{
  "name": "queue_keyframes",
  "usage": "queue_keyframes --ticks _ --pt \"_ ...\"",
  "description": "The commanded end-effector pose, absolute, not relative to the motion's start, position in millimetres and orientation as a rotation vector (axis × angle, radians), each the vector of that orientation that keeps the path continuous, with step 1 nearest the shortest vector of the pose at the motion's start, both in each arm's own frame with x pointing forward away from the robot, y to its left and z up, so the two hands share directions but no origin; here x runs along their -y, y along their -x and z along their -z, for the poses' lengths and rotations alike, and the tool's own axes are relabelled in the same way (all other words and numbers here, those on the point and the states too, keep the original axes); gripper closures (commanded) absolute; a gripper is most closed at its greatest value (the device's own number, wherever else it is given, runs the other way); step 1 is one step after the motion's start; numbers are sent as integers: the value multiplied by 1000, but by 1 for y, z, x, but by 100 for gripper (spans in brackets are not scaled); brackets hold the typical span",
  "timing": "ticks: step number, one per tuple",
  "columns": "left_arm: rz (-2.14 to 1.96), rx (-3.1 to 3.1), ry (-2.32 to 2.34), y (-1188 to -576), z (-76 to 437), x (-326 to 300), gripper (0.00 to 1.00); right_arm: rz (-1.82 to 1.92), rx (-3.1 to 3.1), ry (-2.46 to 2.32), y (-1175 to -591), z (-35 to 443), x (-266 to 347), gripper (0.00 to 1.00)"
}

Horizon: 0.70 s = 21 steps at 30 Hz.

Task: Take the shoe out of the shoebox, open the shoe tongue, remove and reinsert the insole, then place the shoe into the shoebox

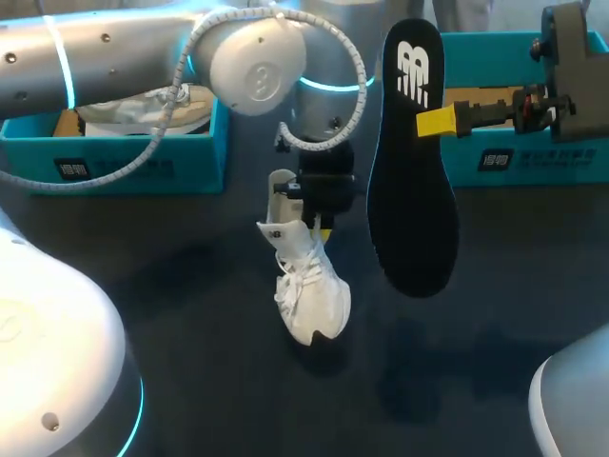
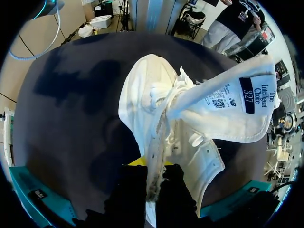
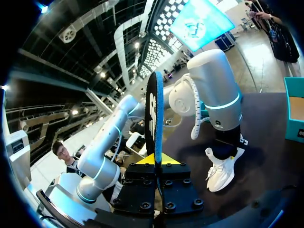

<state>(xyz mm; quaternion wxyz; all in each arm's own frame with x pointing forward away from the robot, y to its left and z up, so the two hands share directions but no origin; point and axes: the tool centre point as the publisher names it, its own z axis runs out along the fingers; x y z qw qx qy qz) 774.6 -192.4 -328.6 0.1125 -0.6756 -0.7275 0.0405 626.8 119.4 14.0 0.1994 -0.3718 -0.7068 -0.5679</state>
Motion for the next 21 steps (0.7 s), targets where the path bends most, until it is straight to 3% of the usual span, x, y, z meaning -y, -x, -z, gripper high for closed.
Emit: queue_keyframes --ticks 1,21 --pt "-94 2083 1984 -778 337 211 100 1582 1978 1038 -630 -15 -122 100" --pt "-77 1966 2000 -768 377 240 100 1582 1978 1038 -630 -15 -122 100"
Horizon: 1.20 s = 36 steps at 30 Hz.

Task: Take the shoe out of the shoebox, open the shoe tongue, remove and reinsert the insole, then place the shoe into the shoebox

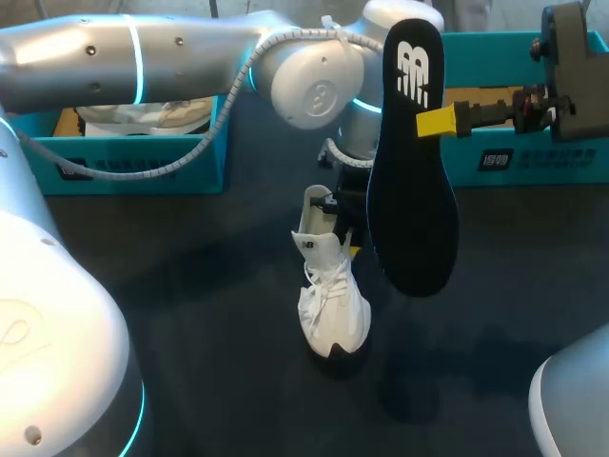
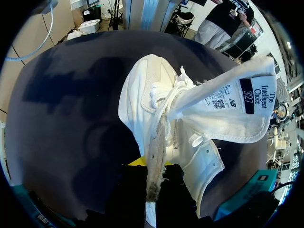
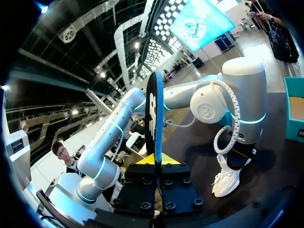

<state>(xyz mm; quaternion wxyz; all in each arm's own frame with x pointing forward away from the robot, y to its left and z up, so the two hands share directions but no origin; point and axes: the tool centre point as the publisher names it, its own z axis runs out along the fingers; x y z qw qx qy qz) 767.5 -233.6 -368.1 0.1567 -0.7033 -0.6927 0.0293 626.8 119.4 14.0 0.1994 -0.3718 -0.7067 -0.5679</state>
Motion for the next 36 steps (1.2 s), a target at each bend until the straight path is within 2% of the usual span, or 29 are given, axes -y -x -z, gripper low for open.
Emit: queue_keyframes --ticks 1,9,11,12,36 --pt "-74 1962 1997 -767 379 240 100 1582 1978 1038 -630 -15 -122 100" --pt "-47 1919 1973 -759 389 237 100 1582 1978 1038 -630 -15 -122 100" --pt "-45 1930 1962 -758 389 236 47 1582 1978 1038 -630 -15 -122 100" --pt "-47 1937 1959 -758 387 236 0 1582 1978 1038 -630 -15 -122 100" --pt "-74 2180 2077 -801 299 250 0 1582 1978 1038 -630 -15 -122 100"
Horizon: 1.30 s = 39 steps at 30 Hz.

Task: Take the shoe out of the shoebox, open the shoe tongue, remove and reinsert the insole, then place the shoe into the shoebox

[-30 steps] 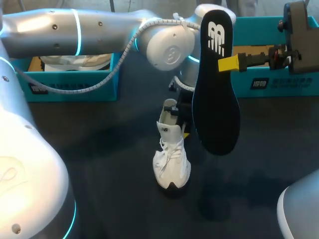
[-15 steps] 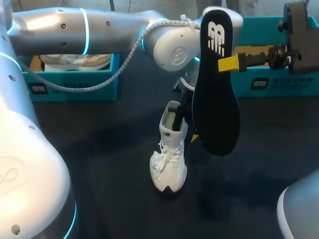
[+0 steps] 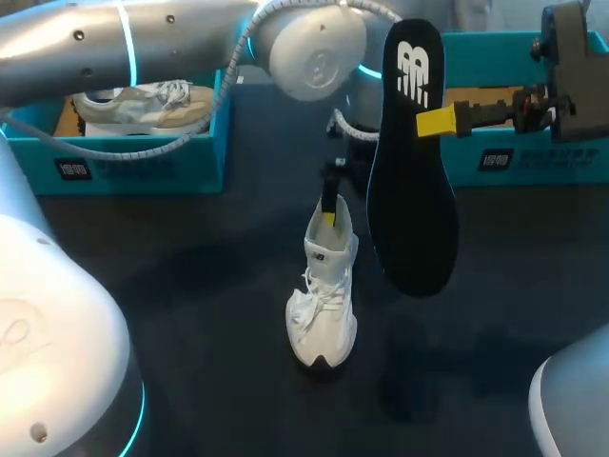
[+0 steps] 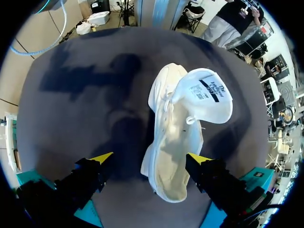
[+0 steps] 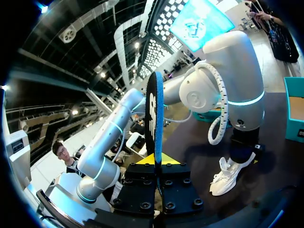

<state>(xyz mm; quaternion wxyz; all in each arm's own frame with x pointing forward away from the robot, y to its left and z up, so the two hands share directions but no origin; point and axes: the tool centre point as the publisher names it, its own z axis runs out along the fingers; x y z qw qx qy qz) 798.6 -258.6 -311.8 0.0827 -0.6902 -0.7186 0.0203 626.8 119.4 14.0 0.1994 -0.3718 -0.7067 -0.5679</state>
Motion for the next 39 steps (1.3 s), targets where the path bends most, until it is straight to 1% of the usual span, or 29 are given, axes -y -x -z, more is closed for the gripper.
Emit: queue_keyframes --ticks 1,12,19,29,39 --pt "-78 2196 2077 -804 295 249 0 1582 1978 1038 -630 -15 -122 100" --pt "-115 2340 2114 -828 252 234 0 1582 1978 1038 -630 -15 -122 100" --pt "-223 2421 2134 -834 230 215 0 1564 1926 1150 -659 -14 -107 100" --pt "-462 2485 2217 -832 190 192 0 1446 1862 1263 -702 -13 -81 100" --pt "-477 2473 2218 -831 189 189 0 1279 1823 1332 -742 -9 -66 100"
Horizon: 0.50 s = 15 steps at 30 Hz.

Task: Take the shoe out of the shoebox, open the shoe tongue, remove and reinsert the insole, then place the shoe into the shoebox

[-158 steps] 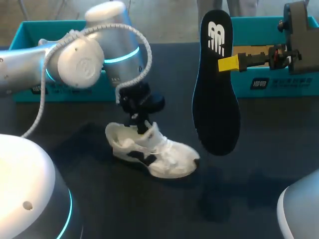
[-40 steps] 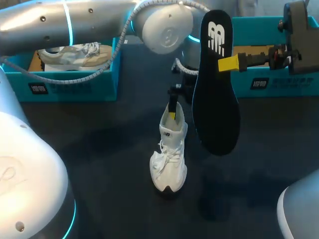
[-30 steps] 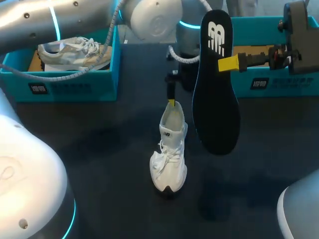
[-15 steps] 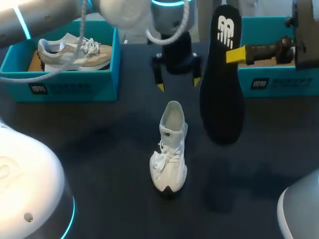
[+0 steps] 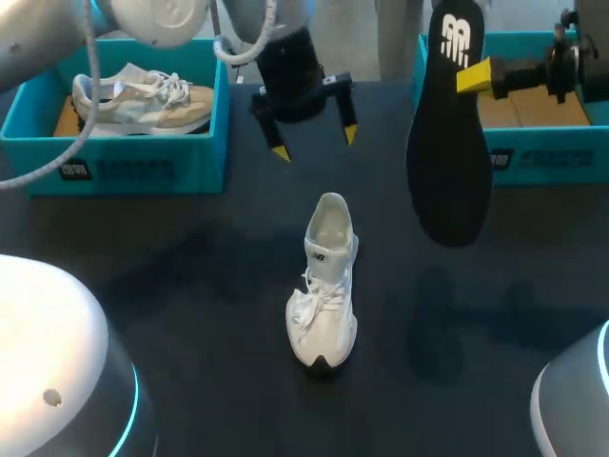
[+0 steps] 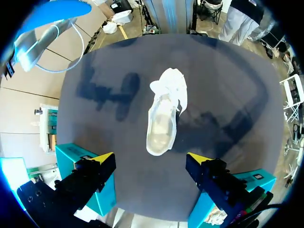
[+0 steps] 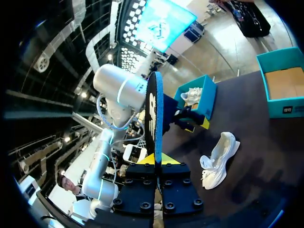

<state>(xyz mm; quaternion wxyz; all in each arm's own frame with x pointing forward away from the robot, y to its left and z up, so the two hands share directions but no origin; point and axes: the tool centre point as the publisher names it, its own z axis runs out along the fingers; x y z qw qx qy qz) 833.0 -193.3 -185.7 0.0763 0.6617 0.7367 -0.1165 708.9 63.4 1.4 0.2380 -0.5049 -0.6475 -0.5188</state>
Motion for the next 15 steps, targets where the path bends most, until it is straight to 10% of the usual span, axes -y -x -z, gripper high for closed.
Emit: queue_keyframes --ticks 1,15 --pt "417 -2157 -1935 -831 189 189 0 1268 1819 1337 -746 -8 -65 100" --pt "417 -2157 -1935 -831 189 189 0 1178 1714 1373 -797 13 -62 100"
